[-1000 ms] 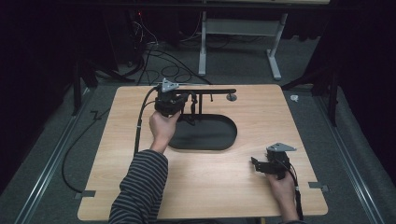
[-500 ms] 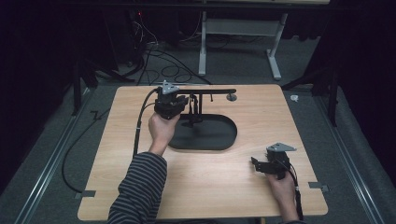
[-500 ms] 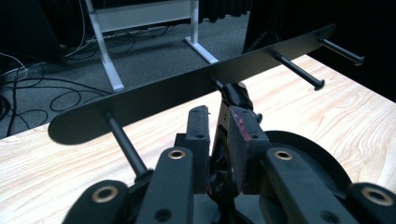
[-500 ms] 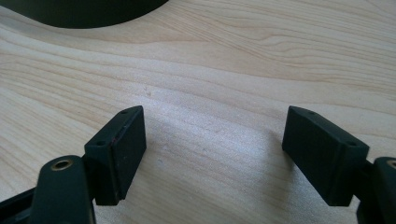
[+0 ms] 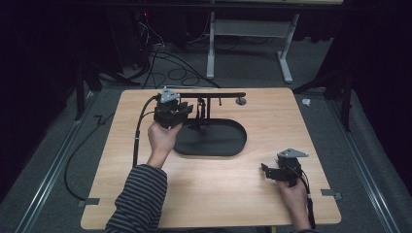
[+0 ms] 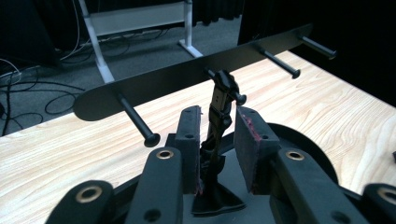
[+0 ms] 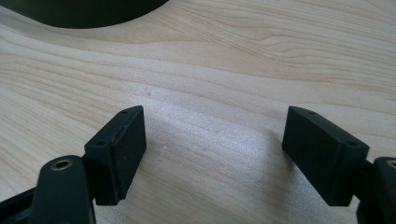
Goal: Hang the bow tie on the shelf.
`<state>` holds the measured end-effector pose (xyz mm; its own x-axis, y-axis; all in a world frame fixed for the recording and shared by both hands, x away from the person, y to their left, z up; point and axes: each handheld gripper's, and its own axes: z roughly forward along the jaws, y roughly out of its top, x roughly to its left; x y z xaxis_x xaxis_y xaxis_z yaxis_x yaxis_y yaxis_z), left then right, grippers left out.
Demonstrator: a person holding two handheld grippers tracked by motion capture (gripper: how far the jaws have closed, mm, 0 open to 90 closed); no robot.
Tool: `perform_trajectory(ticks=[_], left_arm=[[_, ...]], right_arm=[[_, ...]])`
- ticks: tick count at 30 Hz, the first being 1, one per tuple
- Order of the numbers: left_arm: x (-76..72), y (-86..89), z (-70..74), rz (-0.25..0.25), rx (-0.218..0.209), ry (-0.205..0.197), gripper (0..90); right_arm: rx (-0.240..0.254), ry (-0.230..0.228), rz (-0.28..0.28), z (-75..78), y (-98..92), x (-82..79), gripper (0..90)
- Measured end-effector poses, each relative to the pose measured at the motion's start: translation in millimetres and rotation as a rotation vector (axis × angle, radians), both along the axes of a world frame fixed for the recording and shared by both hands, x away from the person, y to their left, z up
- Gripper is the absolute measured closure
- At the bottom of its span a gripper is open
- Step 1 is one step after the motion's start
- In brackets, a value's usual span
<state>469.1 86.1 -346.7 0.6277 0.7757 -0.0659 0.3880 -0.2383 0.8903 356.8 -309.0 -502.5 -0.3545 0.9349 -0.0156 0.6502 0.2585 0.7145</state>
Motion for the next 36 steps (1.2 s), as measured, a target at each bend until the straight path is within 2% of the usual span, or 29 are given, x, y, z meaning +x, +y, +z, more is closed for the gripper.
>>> perform_trajectory(ticks=[17,24,29,36], left_arm=[[-16.4,20.2,8.0,0.000,-0.026,-0.019,64.5],[-23.1,24.4,9.8,0.000,-0.016,-0.022,59.0],[-27.5,28.7,12.2,0.004,-0.023,-0.027,56.4],[-33.7,36.0,10.0,0.016,-0.036,-0.028,54.4]], right_arm=[[-0.001,-0.001,0.001,0.0,-0.1,0.0,22.8],[-0.001,-0.001,0.001,-0.1,-0.1,0.0,22.8],[-0.001,-0.001,0.001,-0.1,-0.1,0.0,22.8],[-0.001,-0.001,0.002,-0.1,-0.1,0.0,22.7]])
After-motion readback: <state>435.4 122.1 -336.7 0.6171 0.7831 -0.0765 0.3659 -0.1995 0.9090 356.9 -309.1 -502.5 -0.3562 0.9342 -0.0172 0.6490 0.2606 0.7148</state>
